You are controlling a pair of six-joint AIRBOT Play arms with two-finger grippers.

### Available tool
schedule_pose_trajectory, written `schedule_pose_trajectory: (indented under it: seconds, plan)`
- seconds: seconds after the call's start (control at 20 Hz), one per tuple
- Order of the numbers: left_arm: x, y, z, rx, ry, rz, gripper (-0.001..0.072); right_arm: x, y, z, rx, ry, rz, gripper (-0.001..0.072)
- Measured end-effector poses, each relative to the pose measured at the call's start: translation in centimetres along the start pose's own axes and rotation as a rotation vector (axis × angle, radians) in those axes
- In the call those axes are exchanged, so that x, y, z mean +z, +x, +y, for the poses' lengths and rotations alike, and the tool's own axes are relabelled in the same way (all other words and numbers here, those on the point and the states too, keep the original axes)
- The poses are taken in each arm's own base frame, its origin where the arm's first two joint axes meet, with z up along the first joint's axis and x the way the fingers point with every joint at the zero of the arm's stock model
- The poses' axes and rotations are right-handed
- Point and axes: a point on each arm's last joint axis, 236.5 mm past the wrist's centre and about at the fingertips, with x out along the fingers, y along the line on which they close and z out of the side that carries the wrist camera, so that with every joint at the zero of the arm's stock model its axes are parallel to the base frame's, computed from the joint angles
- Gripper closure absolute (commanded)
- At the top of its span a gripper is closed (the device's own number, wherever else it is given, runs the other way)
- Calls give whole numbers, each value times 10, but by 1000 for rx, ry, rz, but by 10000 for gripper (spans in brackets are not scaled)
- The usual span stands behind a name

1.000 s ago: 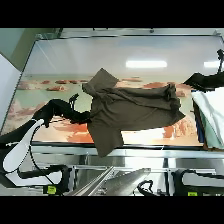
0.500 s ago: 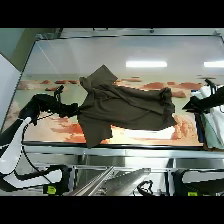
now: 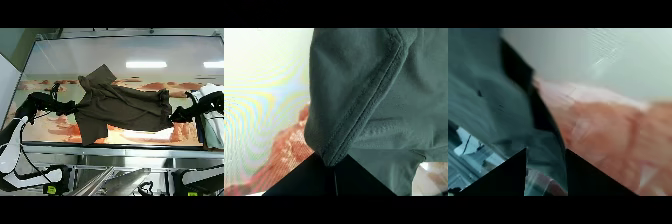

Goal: Fold the shirts.

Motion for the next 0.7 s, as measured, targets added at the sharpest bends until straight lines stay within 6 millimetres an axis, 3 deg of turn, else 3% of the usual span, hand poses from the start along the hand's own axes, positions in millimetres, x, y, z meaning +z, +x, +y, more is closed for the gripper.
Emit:
schedule_pose_trajectory:
  seconds: [0.25,0.3,0.4,0.45,0.6,0.7]
  plan:
    - [-3,0,-2,-7,-1,14,691,-4,16,10,10,-46,51,412]
    - [-3,0,-2,-8,-1,14,692,-5,16,10,11,-48,52,496]
    - [-4,0,-2,-9,-1,18,692,-6,14,7,14,-45,53,590]
    - [-4,0,-2,-9,-1,18,692,-10,12,5,11,-44,64,685]
    - [-4,-1,-3,-10,0,17,692,-16,10,6,26,-51,85,686]
    - [0,-9,-11,-26,11,-10,692,-11,4,23,75,-84,52,686]
